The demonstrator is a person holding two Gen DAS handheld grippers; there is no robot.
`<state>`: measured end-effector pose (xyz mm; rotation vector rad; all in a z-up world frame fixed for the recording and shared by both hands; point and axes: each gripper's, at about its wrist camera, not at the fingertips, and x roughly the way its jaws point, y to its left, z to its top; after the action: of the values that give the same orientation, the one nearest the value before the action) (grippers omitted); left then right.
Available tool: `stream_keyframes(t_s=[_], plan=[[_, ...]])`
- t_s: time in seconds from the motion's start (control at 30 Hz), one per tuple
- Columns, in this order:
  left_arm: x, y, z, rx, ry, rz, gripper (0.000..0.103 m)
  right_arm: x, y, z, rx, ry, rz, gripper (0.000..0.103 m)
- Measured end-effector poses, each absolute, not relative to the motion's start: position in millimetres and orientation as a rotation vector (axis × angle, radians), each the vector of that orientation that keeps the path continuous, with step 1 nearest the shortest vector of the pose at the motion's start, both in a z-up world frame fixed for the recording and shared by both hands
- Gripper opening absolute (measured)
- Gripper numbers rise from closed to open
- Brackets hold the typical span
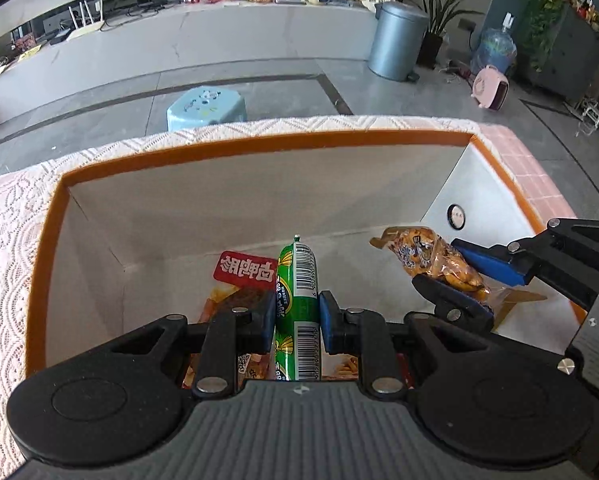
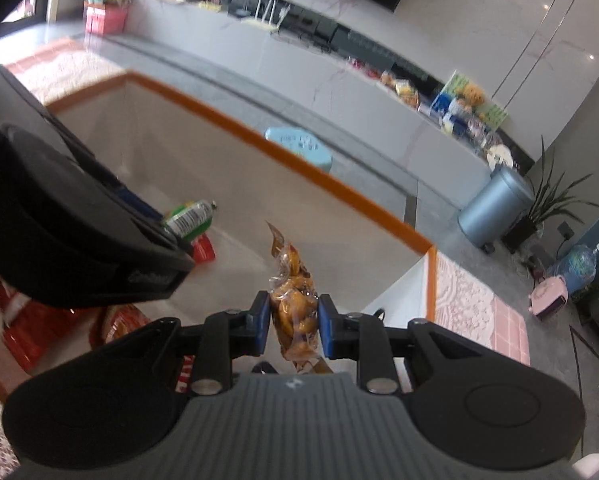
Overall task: Organize snacks
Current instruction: 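Open both tools to drop the sausage and peanut bag into the box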
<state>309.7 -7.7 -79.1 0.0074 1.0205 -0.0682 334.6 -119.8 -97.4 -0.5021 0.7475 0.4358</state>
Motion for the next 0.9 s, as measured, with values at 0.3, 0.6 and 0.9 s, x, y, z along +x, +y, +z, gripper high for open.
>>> stream_keyframes(t_s=[0.3, 0.6, 0.9], plan=[[316.8, -13.4, -85.9, 0.033, 1.12, -0.07, 0.024, 349.8, -118.5, -104.6, -0.487, 0.849, 0.465, 0.022], [316.0, -11.9, -88.3, 0.041, 1.162, -0.056, 0.025, 360.9, -126.7, -101.7, -0.367, 0.959, 0.492, 0.024], [307.6, -14.6, -80.6, 0.062, 1.138, -0.046, 0.05, 357.9, -138.3, -99.5, -0.253, 1.018, 0.505, 0.037]])
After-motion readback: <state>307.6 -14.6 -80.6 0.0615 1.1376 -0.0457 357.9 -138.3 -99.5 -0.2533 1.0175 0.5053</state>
